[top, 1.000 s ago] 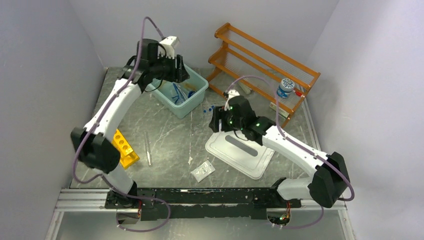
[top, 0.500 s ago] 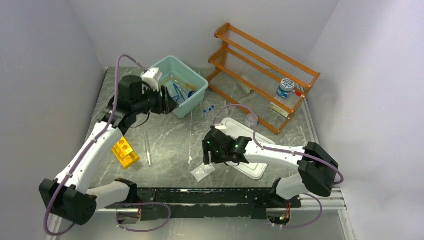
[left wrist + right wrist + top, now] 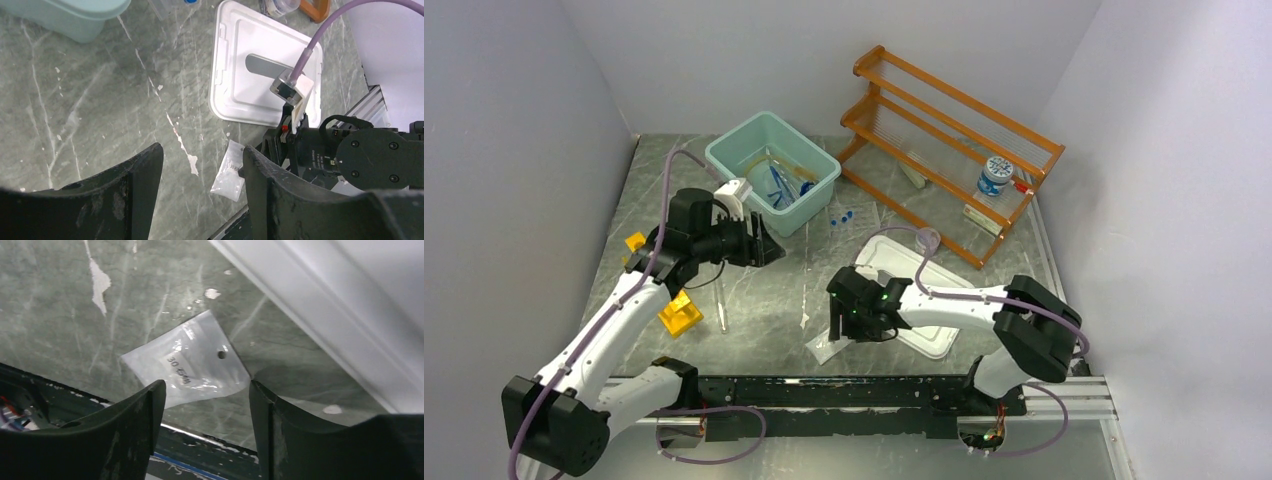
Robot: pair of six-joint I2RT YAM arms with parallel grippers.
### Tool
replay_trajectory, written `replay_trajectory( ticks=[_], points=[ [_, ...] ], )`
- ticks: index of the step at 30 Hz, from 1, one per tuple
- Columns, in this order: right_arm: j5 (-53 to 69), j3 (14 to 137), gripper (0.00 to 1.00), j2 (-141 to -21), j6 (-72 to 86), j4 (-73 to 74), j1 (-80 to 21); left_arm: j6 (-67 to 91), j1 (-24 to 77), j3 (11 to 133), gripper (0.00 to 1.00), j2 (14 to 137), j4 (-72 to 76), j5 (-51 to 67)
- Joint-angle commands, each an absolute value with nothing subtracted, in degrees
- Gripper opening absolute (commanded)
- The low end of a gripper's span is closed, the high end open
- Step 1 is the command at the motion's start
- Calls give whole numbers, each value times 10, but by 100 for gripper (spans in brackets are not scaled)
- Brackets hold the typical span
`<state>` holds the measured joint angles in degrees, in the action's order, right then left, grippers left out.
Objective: Organize the chemistry lab equipment
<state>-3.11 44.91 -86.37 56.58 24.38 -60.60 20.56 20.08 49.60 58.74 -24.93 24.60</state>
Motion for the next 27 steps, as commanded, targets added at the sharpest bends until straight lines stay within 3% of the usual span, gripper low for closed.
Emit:
replay_trajectory(
  ticks=[1,17,22,27],
  points=[
    [-19,448,62,-906,615,217,-619,214,204,479,64,567,-242,260],
    [-110,561,0,-1012,534,173,-629,310,213,331,65,565,-257,261],
    [-105,585,0,-1019,493,138,-611,357,232,293,74,607,-232,282],
    [-76,574,0,-1000,465,95,-598,396,268,270,70,634,-182,281]
  ],
)
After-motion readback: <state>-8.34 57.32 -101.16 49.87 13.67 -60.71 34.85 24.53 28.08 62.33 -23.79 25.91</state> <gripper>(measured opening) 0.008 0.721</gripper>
